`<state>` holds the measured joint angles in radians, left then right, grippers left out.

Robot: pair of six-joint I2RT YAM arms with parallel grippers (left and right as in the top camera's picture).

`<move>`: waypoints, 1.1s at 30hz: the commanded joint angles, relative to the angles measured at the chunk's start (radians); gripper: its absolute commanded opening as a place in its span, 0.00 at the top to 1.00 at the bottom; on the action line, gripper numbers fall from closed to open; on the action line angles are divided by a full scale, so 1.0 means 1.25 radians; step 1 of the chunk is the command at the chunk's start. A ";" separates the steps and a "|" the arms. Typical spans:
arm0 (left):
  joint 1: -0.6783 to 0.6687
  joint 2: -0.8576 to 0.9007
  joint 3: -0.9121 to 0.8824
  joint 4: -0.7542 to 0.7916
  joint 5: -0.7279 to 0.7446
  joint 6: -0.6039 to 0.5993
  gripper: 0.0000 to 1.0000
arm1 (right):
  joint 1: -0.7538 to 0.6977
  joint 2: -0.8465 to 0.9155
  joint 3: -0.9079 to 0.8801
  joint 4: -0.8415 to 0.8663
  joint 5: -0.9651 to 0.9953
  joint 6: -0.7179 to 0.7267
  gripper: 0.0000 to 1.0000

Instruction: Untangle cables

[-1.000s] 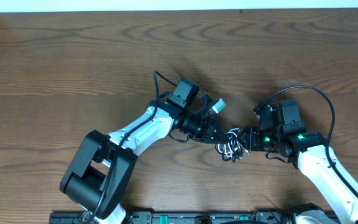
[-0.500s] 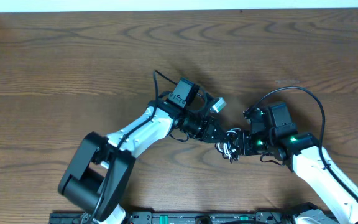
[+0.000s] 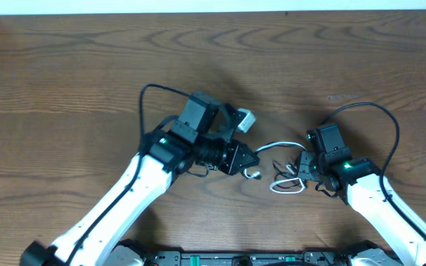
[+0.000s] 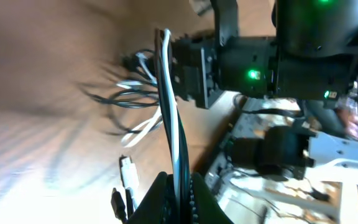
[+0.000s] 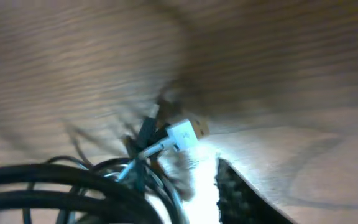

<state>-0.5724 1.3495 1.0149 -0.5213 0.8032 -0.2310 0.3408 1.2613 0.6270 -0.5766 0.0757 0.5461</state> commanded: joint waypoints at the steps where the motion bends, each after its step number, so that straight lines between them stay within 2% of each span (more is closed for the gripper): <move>1: 0.003 -0.029 0.007 -0.008 -0.128 0.013 0.92 | 0.000 0.002 -0.002 -0.006 0.071 0.045 0.64; 6: 0.003 -0.029 0.007 -0.015 -0.233 0.007 0.92 | 0.000 0.002 -0.002 0.001 -0.008 0.013 0.55; 9: 0.003 -0.029 0.007 -0.021 -0.317 -0.014 0.93 | 0.000 0.002 -0.002 0.000 -0.054 -0.054 0.58; 12: 0.004 -0.029 0.007 -0.035 -0.394 -0.015 0.93 | -0.001 0.002 -0.002 -0.030 -0.006 -0.058 0.60; 13: 0.004 -0.029 0.007 -0.040 -0.420 -0.021 0.93 | -0.001 0.002 -0.002 -0.037 0.008 -0.058 0.58; 15: 0.005 -0.029 0.007 -0.048 -0.466 -0.029 0.93 | 0.000 0.002 -0.002 -0.043 -0.005 -0.074 0.48; 16: 0.005 -0.029 0.007 -0.049 -0.483 -0.029 0.92 | 0.000 0.002 -0.002 -0.041 -0.061 -0.129 0.42; 17: 0.005 -0.029 0.007 -0.048 -0.496 -0.029 0.93 | 0.000 0.002 -0.002 -0.037 -0.130 -0.198 0.40; 21: 0.005 -0.029 0.007 -0.029 -0.527 -0.029 0.93 | 0.000 0.002 -0.002 -0.044 -0.552 -0.524 0.23; 24: 0.005 -0.029 0.007 0.001 -0.527 -0.029 0.93 | 0.001 0.002 -0.002 -0.060 -0.700 -0.595 0.23; 27: 0.005 -0.029 0.007 0.027 -0.527 -0.029 0.93 | 0.001 0.002 -0.002 -0.059 -0.733 -0.597 0.23; 30: 0.005 -0.029 0.007 0.031 -0.526 -0.029 0.79 | 0.000 0.002 -0.002 -0.050 -0.710 -0.596 0.15; 33: 0.005 -0.029 0.007 0.010 -0.526 -0.053 0.66 | 0.000 0.002 -0.002 -0.043 -0.651 -0.581 0.16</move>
<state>-0.5713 1.3201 1.0149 -0.4911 0.1646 -0.2691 0.3389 1.2613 0.6270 -0.6350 -0.7334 -0.1482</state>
